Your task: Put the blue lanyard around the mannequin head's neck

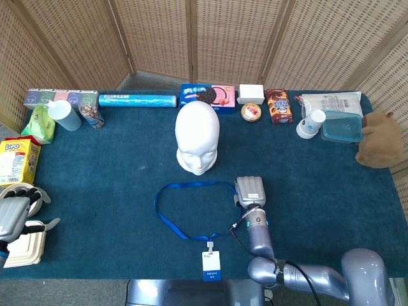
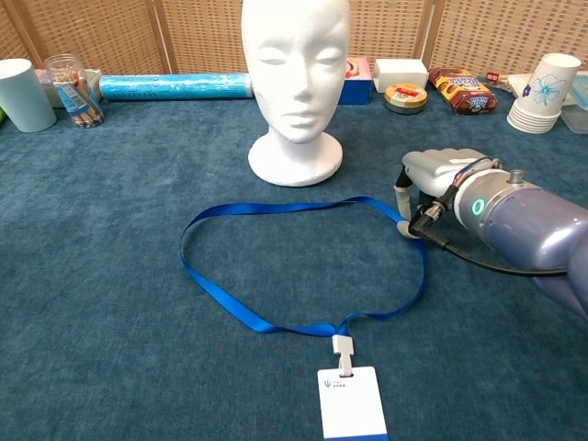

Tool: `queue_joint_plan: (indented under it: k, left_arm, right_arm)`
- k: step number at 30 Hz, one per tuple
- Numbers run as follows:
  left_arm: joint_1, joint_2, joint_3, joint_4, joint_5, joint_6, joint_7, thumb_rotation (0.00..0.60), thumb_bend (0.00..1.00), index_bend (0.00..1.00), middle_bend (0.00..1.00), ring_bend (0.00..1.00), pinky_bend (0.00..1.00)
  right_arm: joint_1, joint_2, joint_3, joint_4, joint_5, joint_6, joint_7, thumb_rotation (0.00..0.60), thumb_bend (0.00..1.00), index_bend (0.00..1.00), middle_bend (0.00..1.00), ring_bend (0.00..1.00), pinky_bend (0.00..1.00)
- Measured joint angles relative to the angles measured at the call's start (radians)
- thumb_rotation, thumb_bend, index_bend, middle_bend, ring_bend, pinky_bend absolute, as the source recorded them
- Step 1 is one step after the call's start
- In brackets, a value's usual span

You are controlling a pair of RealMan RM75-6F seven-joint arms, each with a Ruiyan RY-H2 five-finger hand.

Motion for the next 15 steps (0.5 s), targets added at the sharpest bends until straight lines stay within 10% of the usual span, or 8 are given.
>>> queue_joint_plan:
  k: [15]
  left_arm:
    - [-0.018,0.002,-0.006,0.001,-0.003,-0.019,0.018,0.402,0.2,0.42,0.35,0.32,0.21]
  right_arm:
    - [0.003,0.005,-0.004,-0.021,0.008,0.009,-0.008,0.591,0.49,0.59,0.99,1.0,1.0]
